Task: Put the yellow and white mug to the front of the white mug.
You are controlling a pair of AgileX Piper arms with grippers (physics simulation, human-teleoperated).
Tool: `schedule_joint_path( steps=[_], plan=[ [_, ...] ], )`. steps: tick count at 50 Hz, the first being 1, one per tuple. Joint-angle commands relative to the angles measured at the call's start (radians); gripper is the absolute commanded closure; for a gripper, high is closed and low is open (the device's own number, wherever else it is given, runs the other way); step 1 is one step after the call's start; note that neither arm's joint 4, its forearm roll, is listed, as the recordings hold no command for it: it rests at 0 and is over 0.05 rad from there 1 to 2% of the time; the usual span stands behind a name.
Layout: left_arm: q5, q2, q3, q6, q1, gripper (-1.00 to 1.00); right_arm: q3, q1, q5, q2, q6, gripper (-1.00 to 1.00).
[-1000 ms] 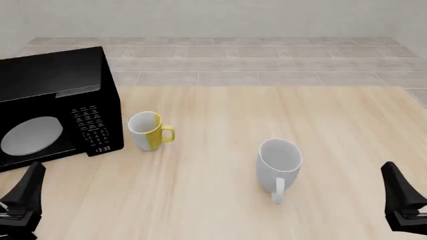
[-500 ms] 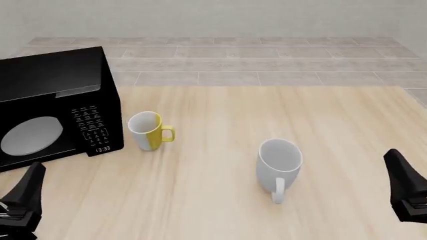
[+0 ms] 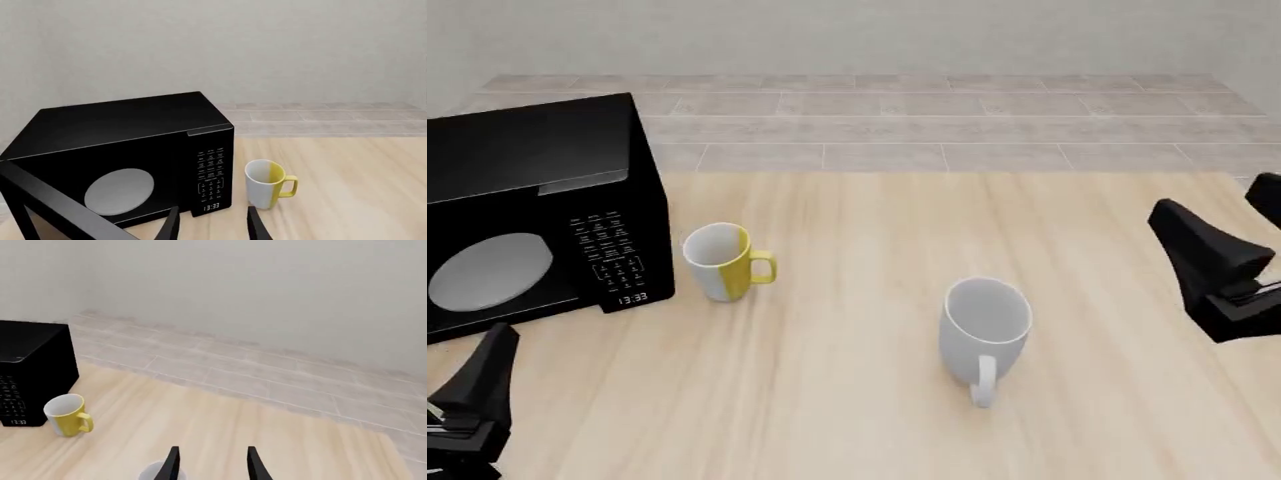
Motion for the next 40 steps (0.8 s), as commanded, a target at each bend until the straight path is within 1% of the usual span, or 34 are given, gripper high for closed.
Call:
schedule_joint_path(
  steps=[1,2,4,5,6,7,8,10,11,12,13,14,17,18,20,22,23,25,26,27,28,29,32,34,35,36,40],
  plan=[
    [0.008,-0.005,-0.002,-0.001,0.000,-1.00,-0.120,0.089,0.004,0.137,-0.042,-1.00],
    [0.009,-0.006,-0.003,-0.002,0.000,-1.00,-0.131,0.088,0.011,0.141,-0.043,-1.00],
    [0.011,-0.008,-0.004,0.000,0.000,-1.00,-0.169,0.118,0.031,0.166,-0.060,-1.00],
    [0.011,-0.008,-0.003,0.001,0.000,-1.00,-0.180,0.137,0.034,0.171,-0.073,-1.00],
    [0.011,-0.009,-0.003,0.001,0.000,-1.00,-0.208,0.182,0.049,0.191,-0.070,-1.00],
    [0.012,-0.009,-0.003,0.001,0.000,-1.00,-0.219,0.195,0.057,0.210,-0.108,-1.00],
    [0.013,-0.009,-0.004,-0.001,0.000,-1.00,-0.245,0.188,0.074,0.226,-0.126,-1.00],
    [0.013,-0.009,-0.004,-0.001,0.000,-1.00,-0.282,0.193,0.098,0.249,-0.128,-1.00],
    [0.013,-0.010,-0.004,0.000,0.000,-1.00,-0.307,0.190,0.117,0.276,-0.165,-1.00],
    [0.014,-0.010,-0.004,0.001,0.000,-1.00,-0.349,0.192,0.140,0.299,-0.158,-1.00],
    [0.014,-0.010,-0.005,0.001,0.000,-1.00,-0.363,0.194,0.150,0.312,-0.162,-1.00],
    [0.015,-0.010,-0.004,-0.001,0.000,-1.00,-0.389,0.206,0.174,0.346,-0.177,-1.00],
    [0.013,-0.010,-0.003,-0.001,0.000,-1.00,-0.437,0.234,0.198,0.384,-0.201,-1.00],
    [0.015,-0.010,-0.005,0.001,0.000,-1.00,-0.452,0.246,0.211,0.406,-0.227,-1.00],
    [0.014,-0.011,-0.004,0.001,-0.001,-1.00,-0.492,0.254,0.233,0.427,-0.224,-1.00],
    [0.015,-0.010,-0.004,-0.001,0.000,-1.00,-0.525,0.264,0.256,0.459,-0.248,-1.00],
    [0.016,-0.010,-0.005,-0.001,0.000,-1.00,-0.541,0.287,0.264,0.472,-0.253,-1.00],
    [0.013,-0.010,-0.004,0.001,0.000,-1.00,-0.569,0.284,0.279,0.497,-0.257,-1.00],
    [0.013,-0.010,-0.003,0.001,-0.001,-1.00,-0.580,0.292,0.286,0.515,-0.285,-1.00],
    [0.014,-0.010,-0.004,0.001,0.000,-1.00,-0.588,0.289,0.287,0.519,-0.282,-1.00],
    [0.014,-0.009,-0.004,-0.001,0.000,-1.00,-0.604,0.297,0.296,0.544,-0.301,-1.00],
    [0.014,-0.009,-0.004,-0.001,0.000,-1.00,-0.609,0.297,0.297,0.548,-0.295,-1.00],
    [0.013,-0.009,-0.004,0.001,-0.001,-1.00,-0.629,0.306,0.308,0.584,-0.312,-1.00],
    [0.012,-0.008,-0.003,0.000,0.000,-1.00,-0.643,0.306,0.310,0.597,-0.311,-1.00],
    [0.013,-0.008,-0.005,-0.001,0.000,-1.00,-0.651,0.318,0.318,0.612,-0.327,-1.00],
    [0.013,-0.007,-0.005,-0.001,0.000,-1.00,-0.664,0.319,0.323,0.624,-0.327,-1.00],
    [0.009,-0.006,-0.002,0.001,-0.001,-1.00,-0.703,0.336,0.347,0.669,-0.355,-1.00]
  ],
)
